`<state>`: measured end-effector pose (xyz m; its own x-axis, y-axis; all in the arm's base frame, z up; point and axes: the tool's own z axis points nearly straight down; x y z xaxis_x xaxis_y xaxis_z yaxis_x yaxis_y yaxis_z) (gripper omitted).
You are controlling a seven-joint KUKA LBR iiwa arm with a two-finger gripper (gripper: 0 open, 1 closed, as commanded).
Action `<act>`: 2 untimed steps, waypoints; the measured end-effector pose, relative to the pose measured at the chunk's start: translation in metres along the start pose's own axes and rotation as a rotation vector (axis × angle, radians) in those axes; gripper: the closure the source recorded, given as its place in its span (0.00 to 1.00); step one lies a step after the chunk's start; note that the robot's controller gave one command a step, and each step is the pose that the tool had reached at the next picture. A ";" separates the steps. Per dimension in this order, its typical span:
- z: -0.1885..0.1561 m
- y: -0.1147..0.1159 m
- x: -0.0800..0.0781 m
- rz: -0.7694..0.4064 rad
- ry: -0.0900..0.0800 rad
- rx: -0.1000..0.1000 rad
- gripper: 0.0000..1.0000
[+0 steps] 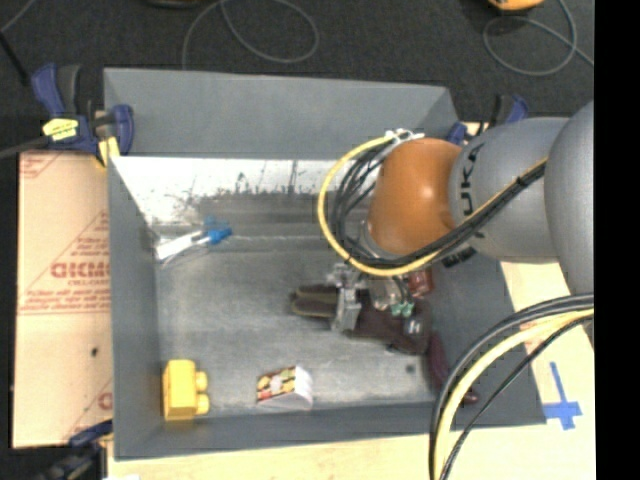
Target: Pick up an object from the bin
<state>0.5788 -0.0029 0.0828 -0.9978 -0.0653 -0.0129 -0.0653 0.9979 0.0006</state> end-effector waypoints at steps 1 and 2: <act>0.000 0.000 0.000 0.001 0.000 0.000 1.00; -0.110 -0.014 -0.003 0.055 -0.003 -0.001 1.00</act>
Offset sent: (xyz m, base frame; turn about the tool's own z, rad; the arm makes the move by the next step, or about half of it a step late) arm 0.0010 -0.0132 0.1090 0.0570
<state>0.5808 -0.0166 0.1925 -0.9998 -0.0103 -0.0161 -0.0103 0.9999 0.0020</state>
